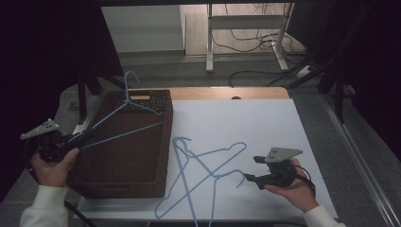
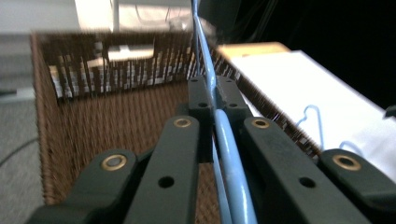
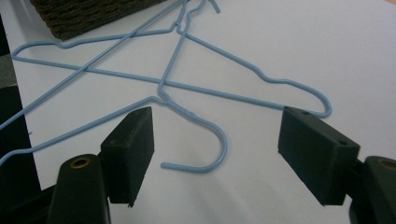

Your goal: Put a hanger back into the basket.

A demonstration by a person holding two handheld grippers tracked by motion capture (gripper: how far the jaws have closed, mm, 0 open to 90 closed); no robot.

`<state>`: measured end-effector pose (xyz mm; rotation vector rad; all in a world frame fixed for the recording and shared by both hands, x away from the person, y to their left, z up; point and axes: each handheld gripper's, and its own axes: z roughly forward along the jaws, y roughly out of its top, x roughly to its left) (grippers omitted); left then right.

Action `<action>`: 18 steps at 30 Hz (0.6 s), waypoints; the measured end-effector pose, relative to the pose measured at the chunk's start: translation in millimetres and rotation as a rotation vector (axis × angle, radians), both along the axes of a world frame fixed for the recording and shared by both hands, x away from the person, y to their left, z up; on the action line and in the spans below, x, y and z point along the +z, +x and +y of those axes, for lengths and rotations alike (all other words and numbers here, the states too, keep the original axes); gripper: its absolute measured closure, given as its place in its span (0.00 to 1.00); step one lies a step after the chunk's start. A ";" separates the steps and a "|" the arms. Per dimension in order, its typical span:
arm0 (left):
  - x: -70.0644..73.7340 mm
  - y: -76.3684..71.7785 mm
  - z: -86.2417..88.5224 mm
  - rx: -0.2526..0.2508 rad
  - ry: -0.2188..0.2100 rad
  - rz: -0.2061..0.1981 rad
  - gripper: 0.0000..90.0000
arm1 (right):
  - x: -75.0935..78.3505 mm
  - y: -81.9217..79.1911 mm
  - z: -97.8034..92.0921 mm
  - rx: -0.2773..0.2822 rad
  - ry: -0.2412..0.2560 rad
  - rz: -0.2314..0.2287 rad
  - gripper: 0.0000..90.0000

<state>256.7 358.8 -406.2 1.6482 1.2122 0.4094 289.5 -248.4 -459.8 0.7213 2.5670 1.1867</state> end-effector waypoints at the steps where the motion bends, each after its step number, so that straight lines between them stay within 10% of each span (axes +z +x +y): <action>1: -4.1 2.8 -1.0 0.003 -0.007 0.008 0.97 | -0.1 0.0 0.0 0.000 0.000 0.001 0.30; 6: -8.8 4.4 5.8 -0.004 -0.043 0.047 0.97 | -0.3 -0.3 0.5 0.003 -0.003 0.002 0.30; 15: -23.5 -2.7 7.5 -0.074 0.078 0.213 0.93 | -0.7 -0.4 2.9 0.011 -0.011 0.004 0.30; 18: -28.0 -3.7 1.4 -0.075 0.166 0.237 0.78 | -0.3 -0.8 4.1 0.015 -0.014 0.004 0.30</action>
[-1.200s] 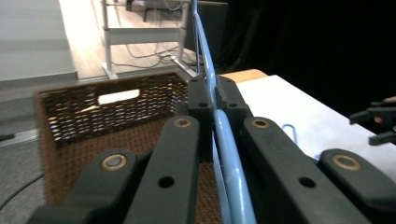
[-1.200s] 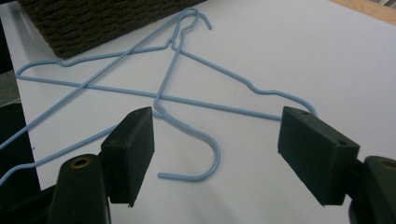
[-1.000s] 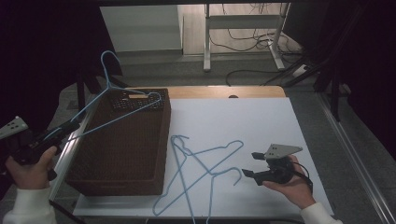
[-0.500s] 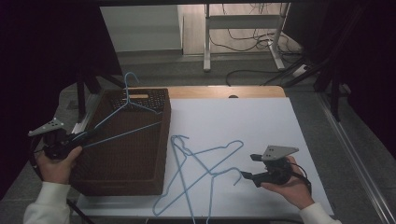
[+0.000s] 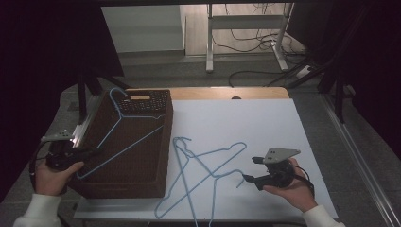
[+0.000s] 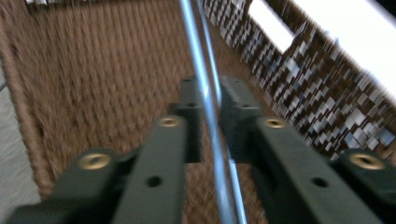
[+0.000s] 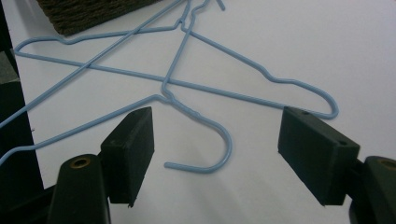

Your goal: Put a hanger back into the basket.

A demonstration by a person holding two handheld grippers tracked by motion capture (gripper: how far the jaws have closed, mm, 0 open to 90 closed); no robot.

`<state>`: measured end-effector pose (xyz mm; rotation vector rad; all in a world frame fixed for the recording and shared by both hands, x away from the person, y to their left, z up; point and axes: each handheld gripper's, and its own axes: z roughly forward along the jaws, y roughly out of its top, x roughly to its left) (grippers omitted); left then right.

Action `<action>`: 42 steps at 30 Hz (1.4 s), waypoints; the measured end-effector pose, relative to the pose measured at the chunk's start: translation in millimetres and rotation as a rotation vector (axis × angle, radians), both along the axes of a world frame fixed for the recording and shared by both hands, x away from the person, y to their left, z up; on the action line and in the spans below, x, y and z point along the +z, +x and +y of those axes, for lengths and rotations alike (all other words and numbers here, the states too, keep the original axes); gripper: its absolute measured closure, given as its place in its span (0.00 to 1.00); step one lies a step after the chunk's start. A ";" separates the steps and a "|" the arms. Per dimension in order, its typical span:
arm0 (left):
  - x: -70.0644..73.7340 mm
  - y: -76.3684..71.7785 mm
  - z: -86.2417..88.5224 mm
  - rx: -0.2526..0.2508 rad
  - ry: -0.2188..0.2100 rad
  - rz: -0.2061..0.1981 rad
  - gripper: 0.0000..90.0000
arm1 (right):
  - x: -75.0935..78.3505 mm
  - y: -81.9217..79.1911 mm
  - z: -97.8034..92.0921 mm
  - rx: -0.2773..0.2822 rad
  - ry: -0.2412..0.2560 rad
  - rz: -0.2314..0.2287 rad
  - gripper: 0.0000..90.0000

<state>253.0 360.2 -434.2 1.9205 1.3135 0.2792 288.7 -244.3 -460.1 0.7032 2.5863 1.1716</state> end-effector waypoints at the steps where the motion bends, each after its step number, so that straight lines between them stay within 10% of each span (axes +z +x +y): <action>1: -0.1 -0.5 -0.4 0.013 0.010 -0.009 0.73 | 0.1 -0.1 0.2 0.001 0.000 0.000 0.30; 5: 3.7 -0.6 0.6 0.022 0.010 -0.029 0.58 | -0.1 0.3 0.1 0.003 0.001 0.001 0.30; 10: 0.3 4.0 -10.2 0.015 0.118 0.019 0.53 | 0.4 -0.5 -0.4 0.002 0.000 0.000 0.30; 19: -4.3 17.8 -9.5 0.085 0.167 0.087 0.55 | -0.4 -0.8 0.3 0.005 -0.008 -0.002 0.30; 25: -9.3 38.2 -8.5 0.066 0.159 0.220 0.64 | -1.8 -0.5 1.9 0.007 -0.018 -0.003 0.30; 33: -11.0 49.8 -5.8 0.084 0.177 0.294 0.89 | -1.3 -1.0 1.2 0.004 -0.016 -0.005 0.30; 39: -6.1 41.6 -7.5 0.150 0.206 0.190 0.94 | -1.3 -0.8 0.8 0.002 -0.018 -0.007 0.30; 42: 0.7 30.5 -3.7 0.141 0.115 0.079 0.96 | -1.5 -0.6 0.5 0.001 -0.019 -0.008 0.30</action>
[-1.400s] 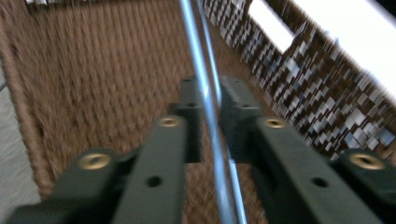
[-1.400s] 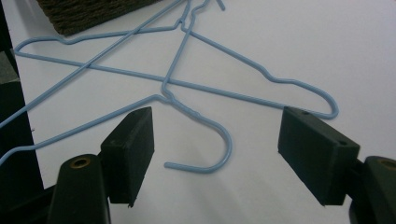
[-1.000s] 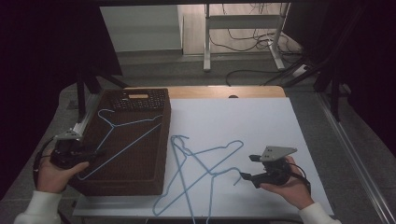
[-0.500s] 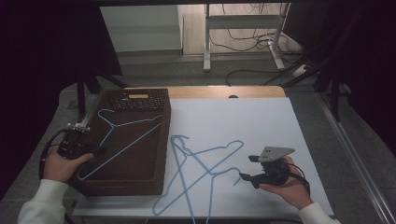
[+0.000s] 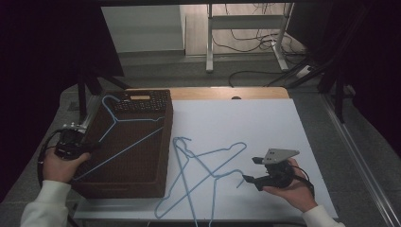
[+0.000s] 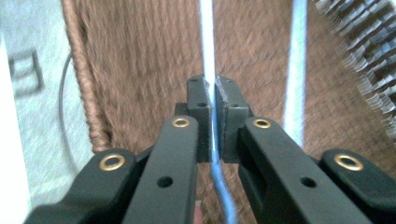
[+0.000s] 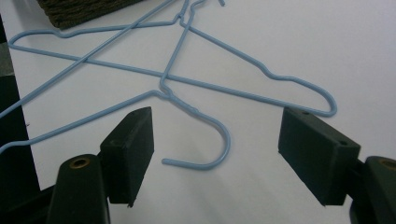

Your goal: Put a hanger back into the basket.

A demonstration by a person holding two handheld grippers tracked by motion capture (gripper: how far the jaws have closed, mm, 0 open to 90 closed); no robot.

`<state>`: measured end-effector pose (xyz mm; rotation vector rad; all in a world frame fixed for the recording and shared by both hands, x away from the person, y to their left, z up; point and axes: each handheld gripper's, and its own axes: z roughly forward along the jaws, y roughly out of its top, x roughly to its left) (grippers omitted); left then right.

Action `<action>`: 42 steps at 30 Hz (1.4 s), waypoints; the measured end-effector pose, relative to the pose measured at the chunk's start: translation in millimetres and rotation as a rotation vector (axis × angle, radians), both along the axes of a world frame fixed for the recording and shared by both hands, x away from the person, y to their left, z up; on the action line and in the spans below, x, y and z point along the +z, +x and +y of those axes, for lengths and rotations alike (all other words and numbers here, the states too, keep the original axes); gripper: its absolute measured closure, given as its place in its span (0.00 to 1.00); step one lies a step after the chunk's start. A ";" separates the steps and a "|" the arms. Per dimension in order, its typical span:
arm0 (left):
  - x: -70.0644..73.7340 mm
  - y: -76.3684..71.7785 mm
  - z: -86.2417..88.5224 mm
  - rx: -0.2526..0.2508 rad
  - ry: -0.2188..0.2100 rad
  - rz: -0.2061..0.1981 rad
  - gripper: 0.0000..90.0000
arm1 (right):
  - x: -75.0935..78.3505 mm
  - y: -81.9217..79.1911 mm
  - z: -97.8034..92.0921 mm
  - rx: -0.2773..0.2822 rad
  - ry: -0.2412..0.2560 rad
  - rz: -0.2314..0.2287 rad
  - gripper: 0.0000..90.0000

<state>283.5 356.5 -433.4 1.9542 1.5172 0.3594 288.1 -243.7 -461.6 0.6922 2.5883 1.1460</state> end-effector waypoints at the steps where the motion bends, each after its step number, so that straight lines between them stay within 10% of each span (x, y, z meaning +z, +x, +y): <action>1: 1.0 -2.4 -1.3 0.013 0.023 -0.026 0.97 | -0.1 0.1 0.0 -0.001 0.000 0.000 0.30; 9: 6.6 -8.4 -3.3 0.053 -0.001 -0.149 0.97 | -0.6 0.1 0.9 0.002 -0.004 -0.002 0.30; 16: -11.0 9.7 -15.8 0.026 0.019 -0.044 0.91 | -1.0 0.1 1.4 0.007 -0.004 0.000 0.30; 24: -4.1 6.1 -19.7 -0.011 0.017 -0.068 0.59 | 0.8 -0.4 -1.9 -0.001 0.001 0.000 0.30; 34: 15.3 -23.5 -38.8 -0.160 -0.131 -0.157 0.31 | 0.9 0.0 -1.0 -0.003 0.003 0.000 0.29; 42: 17.0 -36.9 -85.9 -0.292 -0.135 -0.175 0.23 | -0.4 0.1 0.8 -0.016 0.006 0.006 0.27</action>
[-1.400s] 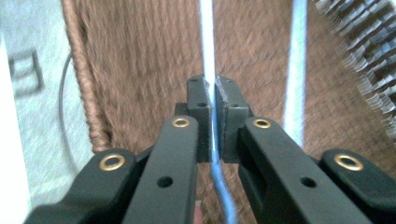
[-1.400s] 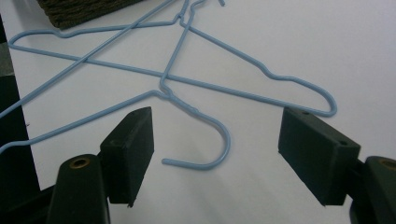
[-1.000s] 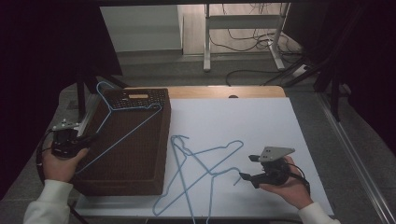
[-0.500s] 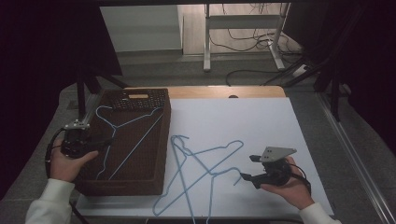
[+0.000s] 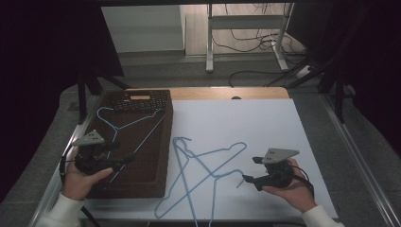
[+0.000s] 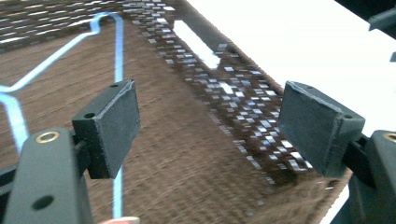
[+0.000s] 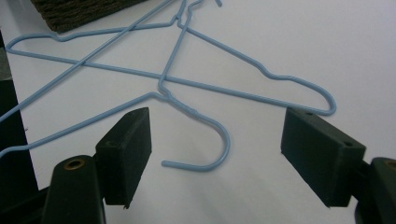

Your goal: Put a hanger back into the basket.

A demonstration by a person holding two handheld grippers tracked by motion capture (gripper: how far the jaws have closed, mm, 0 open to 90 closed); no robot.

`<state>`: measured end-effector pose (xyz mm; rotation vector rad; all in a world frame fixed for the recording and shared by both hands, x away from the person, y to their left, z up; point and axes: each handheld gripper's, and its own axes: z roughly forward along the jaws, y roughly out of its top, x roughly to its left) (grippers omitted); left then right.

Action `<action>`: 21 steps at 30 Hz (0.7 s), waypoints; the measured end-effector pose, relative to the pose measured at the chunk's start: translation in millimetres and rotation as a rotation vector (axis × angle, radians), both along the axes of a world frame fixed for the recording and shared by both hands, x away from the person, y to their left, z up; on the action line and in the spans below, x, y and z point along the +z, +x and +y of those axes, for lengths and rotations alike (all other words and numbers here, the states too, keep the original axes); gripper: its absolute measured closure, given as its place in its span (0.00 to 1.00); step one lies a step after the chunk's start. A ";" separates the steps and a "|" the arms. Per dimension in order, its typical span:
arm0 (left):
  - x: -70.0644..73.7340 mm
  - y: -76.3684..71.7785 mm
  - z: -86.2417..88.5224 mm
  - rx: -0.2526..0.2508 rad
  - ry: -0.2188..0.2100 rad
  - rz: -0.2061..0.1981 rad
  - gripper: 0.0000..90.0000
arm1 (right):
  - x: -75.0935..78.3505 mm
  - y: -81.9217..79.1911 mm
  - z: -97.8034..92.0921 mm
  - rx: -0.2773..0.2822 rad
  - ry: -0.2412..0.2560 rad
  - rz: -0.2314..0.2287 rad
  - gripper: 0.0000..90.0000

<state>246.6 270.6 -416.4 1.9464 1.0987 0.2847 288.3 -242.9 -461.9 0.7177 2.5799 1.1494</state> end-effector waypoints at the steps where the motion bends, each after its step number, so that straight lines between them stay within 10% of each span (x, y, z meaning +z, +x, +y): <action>1: -0.7 -0.9 -6.7 -0.011 0.000 -0.003 0.23 | 0.0 -0.1 0.1 -0.003 0.002 0.002 0.27; 10: -12.3 -12.6 -63.9 -0.108 0.016 -0.023 0.21 | 1.3 -4.7 -2.7 -0.113 0.035 0.028 0.26; 21: -19.3 -12.4 -67.2 -0.101 0.014 -0.012 0.20 | 5.2 -14.4 -1.5 -0.180 0.068 0.040 0.26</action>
